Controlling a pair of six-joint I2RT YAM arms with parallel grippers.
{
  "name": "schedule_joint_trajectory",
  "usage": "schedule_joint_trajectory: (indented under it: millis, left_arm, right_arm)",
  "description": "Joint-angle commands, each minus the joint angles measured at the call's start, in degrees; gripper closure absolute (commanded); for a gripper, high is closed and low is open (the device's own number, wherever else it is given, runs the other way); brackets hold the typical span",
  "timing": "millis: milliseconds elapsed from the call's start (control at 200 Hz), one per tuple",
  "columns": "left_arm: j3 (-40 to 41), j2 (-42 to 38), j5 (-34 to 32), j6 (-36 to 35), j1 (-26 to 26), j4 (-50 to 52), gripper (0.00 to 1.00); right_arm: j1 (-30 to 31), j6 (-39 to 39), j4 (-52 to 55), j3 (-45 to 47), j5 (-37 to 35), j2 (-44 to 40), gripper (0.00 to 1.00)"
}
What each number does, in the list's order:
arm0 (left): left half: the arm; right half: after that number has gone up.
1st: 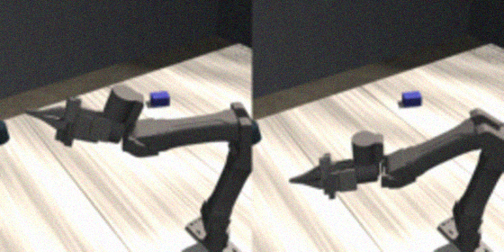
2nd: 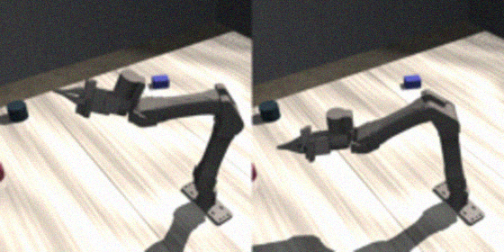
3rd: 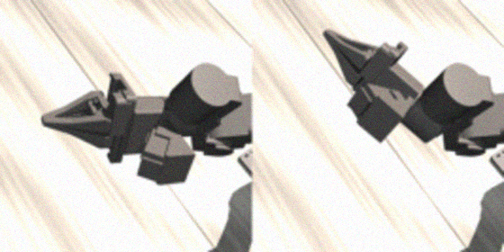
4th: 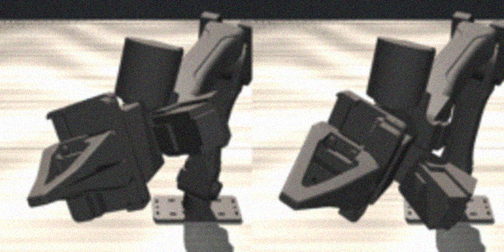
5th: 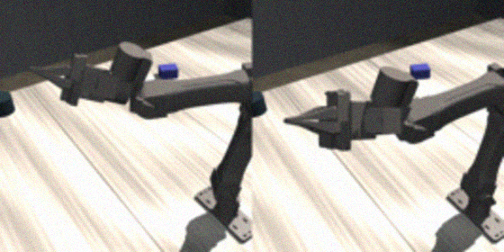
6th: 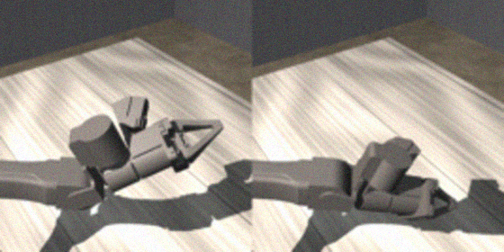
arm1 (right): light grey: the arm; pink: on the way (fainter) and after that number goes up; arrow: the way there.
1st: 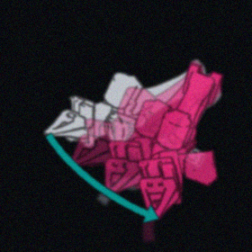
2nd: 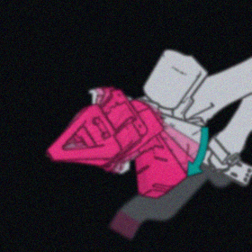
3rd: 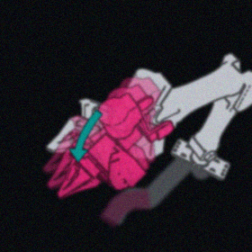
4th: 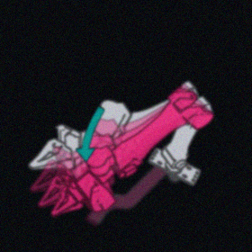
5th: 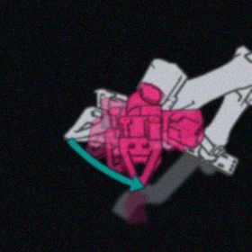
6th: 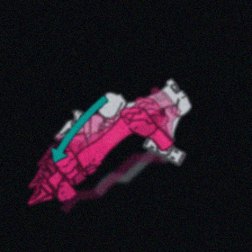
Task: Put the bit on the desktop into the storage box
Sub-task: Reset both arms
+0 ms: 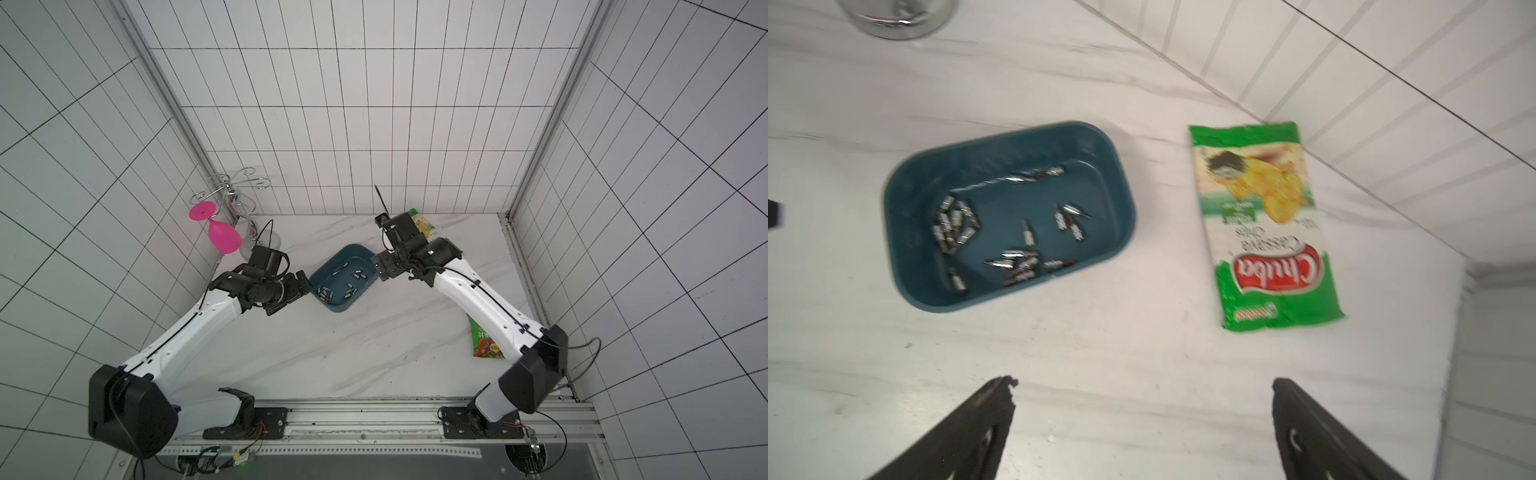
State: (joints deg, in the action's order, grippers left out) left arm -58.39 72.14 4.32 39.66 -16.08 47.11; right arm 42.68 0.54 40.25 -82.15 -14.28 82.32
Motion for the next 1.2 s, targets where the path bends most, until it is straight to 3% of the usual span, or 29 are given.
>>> schedule_joint_trajectory:
  millis: [0, 175, 270, 355, 445, 495, 580, 650, 720, 845, 950, 980, 1060, 1115, 1160, 1195]
  left_arm:
    - [-0.7, -4.5, -13.8, -7.8, 0.3, -5.8, 0.02]
    - [10.9, -11.1, -30.2, -19.1, 0.4, -24.1, 0.02]
    - [20.4, -14.9, -36.6, -26.4, 0.5, -37.9, 0.02]
    - [28.9, -16.2, -39.2, -31.9, 1.1, -52.1, 0.01]
    - [35.9, -13.6, -38.2, -34.4, 3.7, -65.9, 0.01]
    - [37.9, -10.9, -36.1, -33.4, 6.1, -70.3, 0.02]
    - [39.5, -5.4, -33.8, -32.7, 8.7, -77.3, 0.02]
    - [40.0, 0.3, -33.5, -33.8, 10.1, -85.4, 0.01]
    - [37.9, 4.0, -34.5, -33.8, 10.5, -87.2, 0.02]
    - [37.1, 11.3, -22.3, -30.9, 15.6, -94.2, 0.02]
    - [37.6, 20.1, -18.1, -33.6, 16.1, -106.2, 0.03]
    - [36.9, 20.0, -16.7, -34.3, 15.9, -104.8, 0.03]
    - [33.0, 16.3, -11.8, -34.9, 16.0, -90.0, 0.02]
    - [34.1, 18.4, -12.6, -34.8, 16.2, -96.1, 0.01]
    - [34.7, 19.4, -12.1, -34.8, 16.5, -99.1, 0.01]
    - [34.3, 19.3, -12.3, -34.6, 16.6, -98.0, 0.01]
  right_arm:
    - [-3.3, -2.2, -13.3, 15.4, -14.5, -7.9, 0.01]
    - [-11.4, -2.9, -27.2, 35.0, -18.4, -18.4, 0.01]
    - [-16.6, -7.4, -32.7, 41.5, -17.3, -19.9, 0.01]
    - [-18.7, -5.7, -45.2, 49.2, -17.2, -20.4, 0.01]
    - [-20.8, -3.5, -57.2, 55.0, -15.8, -20.1, 0.01]
    - [-21.9, -2.8, -57.8, 55.0, -13.3, -19.9, 0.01]
    - [-23.0, 1.9, -69.0, 57.9, -12.7, -17.6, 0.01]
    - [-25.2, 3.1, -72.6, 58.0, -11.1, -13.5, 0.01]
    - [-26.8, 3.8, -76.0, 57.9, -9.7, -8.6, 0.01]
    - [-28.9, 6.0, -89.1, 60.9, -13.1, -1.2, 0.01]
    - [-32.4, 5.6, -91.2, 60.5, -5.7, 2.1, 0.01]
    - [-32.9, 5.0, -90.2, 59.8, -5.7, 2.4, 0.01]
    - [-35.6, 2.2, -89.0, 60.3, -2.6, 1.4, 0.01]
    - [-38.9, -1.8, -95.1, 63.5, -0.9, 3.6, 0.01]
    - [-39.5, -1.2, -107.4, 65.9, -1.5, 8.0, 0.01]
    - [-38.4, -0.6, -104.4, 65.1, -3.4, 7.3, 0.01]
